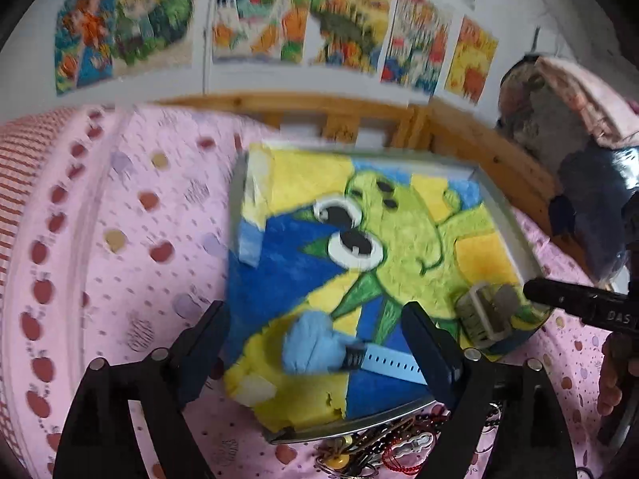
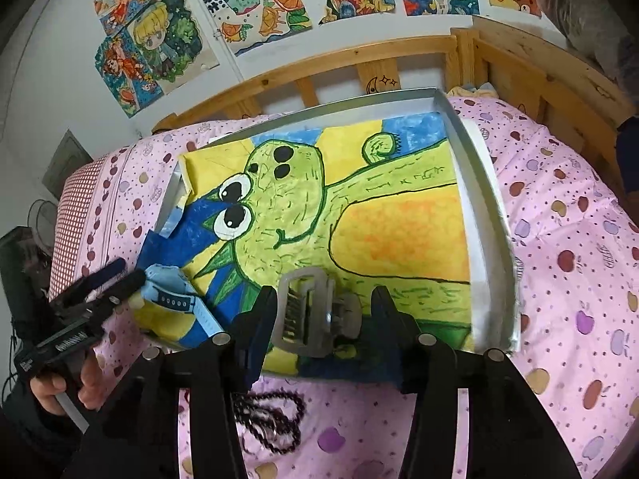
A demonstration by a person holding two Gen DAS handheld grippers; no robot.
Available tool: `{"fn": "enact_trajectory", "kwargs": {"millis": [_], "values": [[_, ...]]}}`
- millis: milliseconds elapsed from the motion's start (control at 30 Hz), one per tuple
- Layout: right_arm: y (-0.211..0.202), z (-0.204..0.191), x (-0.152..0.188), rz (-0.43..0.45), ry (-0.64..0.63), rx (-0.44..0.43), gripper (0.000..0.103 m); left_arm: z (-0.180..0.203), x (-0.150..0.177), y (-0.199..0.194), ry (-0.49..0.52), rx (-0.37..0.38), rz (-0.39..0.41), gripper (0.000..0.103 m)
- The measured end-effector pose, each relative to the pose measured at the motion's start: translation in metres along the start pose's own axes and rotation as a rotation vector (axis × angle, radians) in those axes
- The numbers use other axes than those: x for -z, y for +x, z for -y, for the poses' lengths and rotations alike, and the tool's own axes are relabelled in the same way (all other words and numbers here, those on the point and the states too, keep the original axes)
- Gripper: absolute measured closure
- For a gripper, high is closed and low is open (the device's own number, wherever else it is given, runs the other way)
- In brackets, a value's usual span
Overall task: Organize jewelry
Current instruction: 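Carry the watch into the tray with the left tool while the right tool sets the clip inside, then open and lift both tools away from the tray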
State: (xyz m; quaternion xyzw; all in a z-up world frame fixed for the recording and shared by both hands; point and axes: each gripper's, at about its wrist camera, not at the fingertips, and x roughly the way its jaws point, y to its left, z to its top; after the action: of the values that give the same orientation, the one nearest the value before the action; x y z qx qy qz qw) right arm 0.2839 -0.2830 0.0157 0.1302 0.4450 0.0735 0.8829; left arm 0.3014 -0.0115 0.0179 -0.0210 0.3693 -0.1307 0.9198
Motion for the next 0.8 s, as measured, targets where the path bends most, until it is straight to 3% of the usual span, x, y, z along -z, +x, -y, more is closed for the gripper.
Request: {"fn": "enact_trajectory", "kwargs": {"millis": [67, 133, 267, 333, 800], "values": [[-0.006, 0.003, 0.004, 0.005, -0.004, -0.007, 0.055, 0.001, 0.002, -0.009, 0.025, 0.022, 0.007, 0.015], [-0.014, 0.005, 0.010, 0.013, -0.020, -0.011, 0.042, 0.000, 0.006, -0.017, 0.042, 0.039, 0.014, 0.015], [-0.030, 0.003, 0.025, 0.032, -0.095, -0.042, 0.036, 0.000, 0.016, -0.034, 0.085, 0.065, 0.036, 0.011], [-0.038, 0.002, 0.032, 0.038, -0.124, -0.073, 0.026, -0.001, 0.023, -0.042, 0.109, 0.078, 0.041, 0.010], [-0.057, 0.000, 0.068, 0.008, -0.292, -0.160, 0.022, -0.004, 0.084, -0.065, 0.261, 0.148, -0.020, 0.008]]}}
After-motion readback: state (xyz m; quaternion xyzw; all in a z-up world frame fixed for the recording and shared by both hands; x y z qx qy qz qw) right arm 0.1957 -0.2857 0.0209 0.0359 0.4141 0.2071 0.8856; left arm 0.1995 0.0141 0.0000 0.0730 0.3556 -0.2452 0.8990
